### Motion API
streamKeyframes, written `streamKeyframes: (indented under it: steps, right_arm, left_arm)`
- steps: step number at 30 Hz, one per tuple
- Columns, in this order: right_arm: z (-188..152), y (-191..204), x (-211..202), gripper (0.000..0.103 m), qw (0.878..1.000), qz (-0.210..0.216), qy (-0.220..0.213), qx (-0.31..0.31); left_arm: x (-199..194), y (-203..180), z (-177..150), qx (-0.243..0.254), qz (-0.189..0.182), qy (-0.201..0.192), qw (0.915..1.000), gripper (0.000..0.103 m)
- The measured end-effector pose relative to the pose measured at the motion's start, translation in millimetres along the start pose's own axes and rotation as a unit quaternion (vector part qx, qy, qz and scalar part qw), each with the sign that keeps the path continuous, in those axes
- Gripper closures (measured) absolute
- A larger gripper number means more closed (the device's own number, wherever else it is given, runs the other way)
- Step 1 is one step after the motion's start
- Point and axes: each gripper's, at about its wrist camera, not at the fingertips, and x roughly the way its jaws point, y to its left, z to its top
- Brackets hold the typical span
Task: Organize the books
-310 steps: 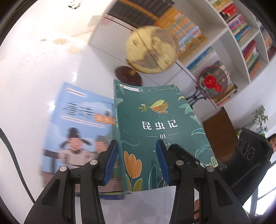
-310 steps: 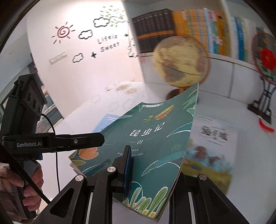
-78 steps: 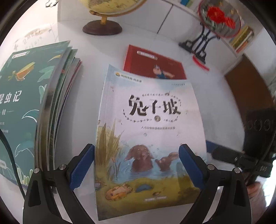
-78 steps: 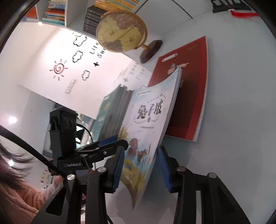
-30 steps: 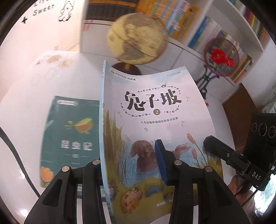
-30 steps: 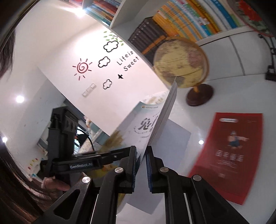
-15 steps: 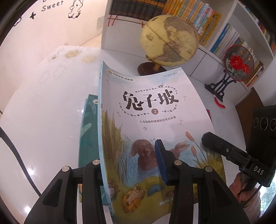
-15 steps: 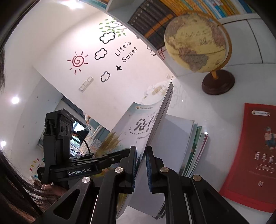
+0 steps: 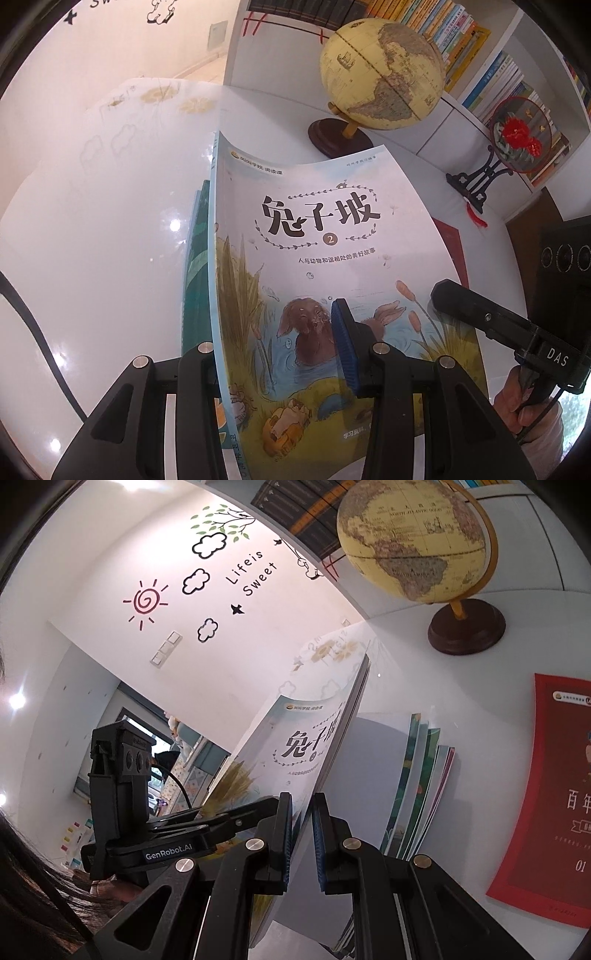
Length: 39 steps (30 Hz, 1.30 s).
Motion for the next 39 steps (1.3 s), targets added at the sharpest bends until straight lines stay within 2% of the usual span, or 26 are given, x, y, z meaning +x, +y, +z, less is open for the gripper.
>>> streamKeyframes:
  steps: [6,12,16,23,25,27,30,34,39]
  right_arm:
    - [-2,-2,6,0.092,1.0,-0.01,0.005,0.014]
    - [-5,-15,13,0.092,0.999,-0.024,0.005,0.049]
    - [-6,-21,17,0.092,0.997,-0.036,0.009,0.063]
    - [-9,-24,25,0.092,0.996,-0.051,0.025,0.066]
    - [-10,-28,27,0.092,0.995,-0.051,0.028,0.078]
    - [-10,-31,28,0.092,0.994,-0.053,0.033,0.086]
    - [-10,-33,31,0.092,0.994,-0.054,0.04,0.088]
    - [-9,-34,36,0.092,0.993,-0.063,0.048,0.09]
    - [-10,-38,34,0.092,0.992,-0.061,0.043,0.102]
  left_arm:
    - [10,5,0,-0.004,-0.004,0.017,0.9998,0.065]
    - [19,9,3,-0.005,0.011,0.029,0.9995,0.063]
    - [26,18,5,-0.016,0.004,0.041,0.999,0.062]
    - [32,21,7,-0.017,0.002,0.057,0.9982,0.05]
    - [32,21,7,-0.019,-0.003,0.058,0.9981,0.038]
    - [33,19,8,-0.02,-0.001,0.065,0.9977,0.032]
    - [33,18,7,-0.014,0.01,0.077,0.9969,0.03]
    - [32,22,9,-0.023,0.006,0.087,0.996,0.027]
    - [28,28,9,-0.022,0.041,0.09,0.9949,0.027]
